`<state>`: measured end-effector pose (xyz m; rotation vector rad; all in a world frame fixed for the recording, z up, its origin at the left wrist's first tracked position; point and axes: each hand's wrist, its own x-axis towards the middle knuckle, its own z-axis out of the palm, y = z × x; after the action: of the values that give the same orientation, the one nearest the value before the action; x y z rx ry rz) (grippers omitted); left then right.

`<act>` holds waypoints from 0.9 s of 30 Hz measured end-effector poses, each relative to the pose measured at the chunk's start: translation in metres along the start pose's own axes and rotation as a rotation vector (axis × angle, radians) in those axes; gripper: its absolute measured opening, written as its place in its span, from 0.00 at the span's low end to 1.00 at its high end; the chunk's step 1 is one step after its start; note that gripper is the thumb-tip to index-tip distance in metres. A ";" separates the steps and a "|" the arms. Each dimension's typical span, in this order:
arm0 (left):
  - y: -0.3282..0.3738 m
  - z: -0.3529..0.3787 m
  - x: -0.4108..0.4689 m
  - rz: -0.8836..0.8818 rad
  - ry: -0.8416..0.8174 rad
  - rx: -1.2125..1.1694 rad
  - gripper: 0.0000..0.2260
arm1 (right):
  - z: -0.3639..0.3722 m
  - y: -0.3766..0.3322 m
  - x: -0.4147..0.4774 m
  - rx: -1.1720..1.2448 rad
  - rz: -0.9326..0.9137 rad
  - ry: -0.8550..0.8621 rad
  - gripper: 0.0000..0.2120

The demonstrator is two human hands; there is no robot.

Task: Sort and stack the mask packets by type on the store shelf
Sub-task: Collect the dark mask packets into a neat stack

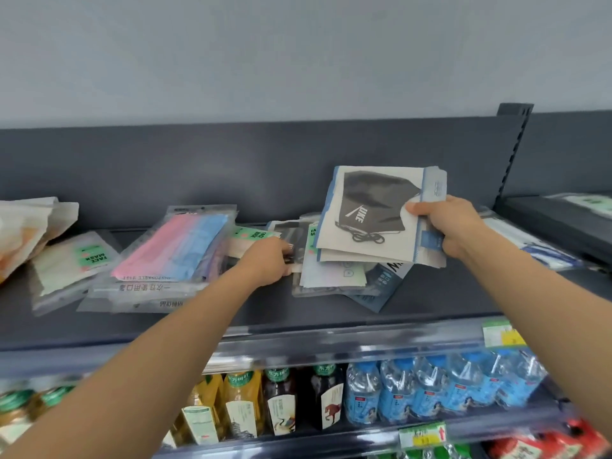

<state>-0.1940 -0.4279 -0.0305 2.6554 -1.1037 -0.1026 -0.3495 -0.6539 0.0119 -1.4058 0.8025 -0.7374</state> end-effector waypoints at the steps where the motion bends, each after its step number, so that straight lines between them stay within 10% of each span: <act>1: -0.001 0.000 0.000 -0.006 -0.012 0.020 0.17 | 0.000 -0.002 0.003 -0.012 -0.005 -0.015 0.16; 27: 0.007 0.012 0.005 0.098 0.215 0.415 0.11 | 0.000 0.000 0.035 -0.198 0.056 -0.139 0.14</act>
<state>-0.1974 -0.4391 -0.0400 2.8640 -1.2939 0.4686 -0.3305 -0.6830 0.0106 -1.5874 0.8190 -0.5215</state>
